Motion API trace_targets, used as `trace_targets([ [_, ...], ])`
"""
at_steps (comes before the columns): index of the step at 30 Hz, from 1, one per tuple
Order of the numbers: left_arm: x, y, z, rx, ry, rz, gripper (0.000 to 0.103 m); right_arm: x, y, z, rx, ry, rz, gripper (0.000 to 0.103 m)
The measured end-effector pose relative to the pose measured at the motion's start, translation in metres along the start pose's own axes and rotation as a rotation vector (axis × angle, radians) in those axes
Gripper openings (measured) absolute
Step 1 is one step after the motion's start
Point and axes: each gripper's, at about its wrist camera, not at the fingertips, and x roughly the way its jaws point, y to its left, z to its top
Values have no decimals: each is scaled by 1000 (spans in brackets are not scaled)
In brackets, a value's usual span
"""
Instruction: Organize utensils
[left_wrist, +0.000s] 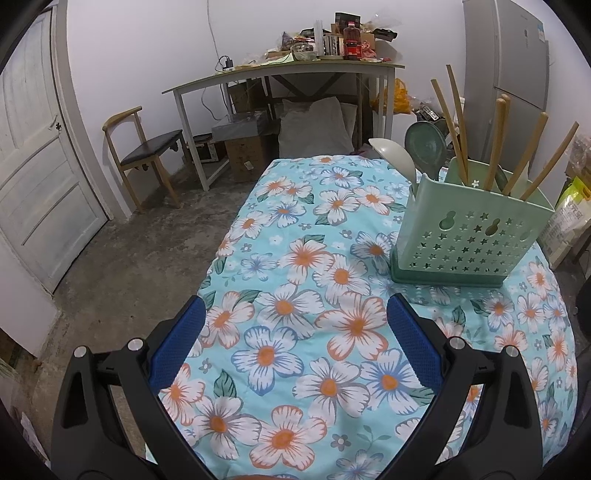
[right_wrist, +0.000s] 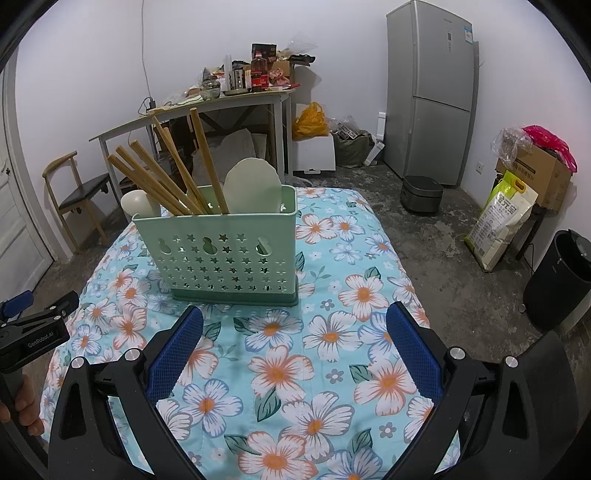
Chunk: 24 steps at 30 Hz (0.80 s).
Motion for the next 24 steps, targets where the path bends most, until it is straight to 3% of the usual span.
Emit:
trace_targets([
  [24,0,-2,0,4,0,-9,95,0,0,0,0,-2,3,97],
])
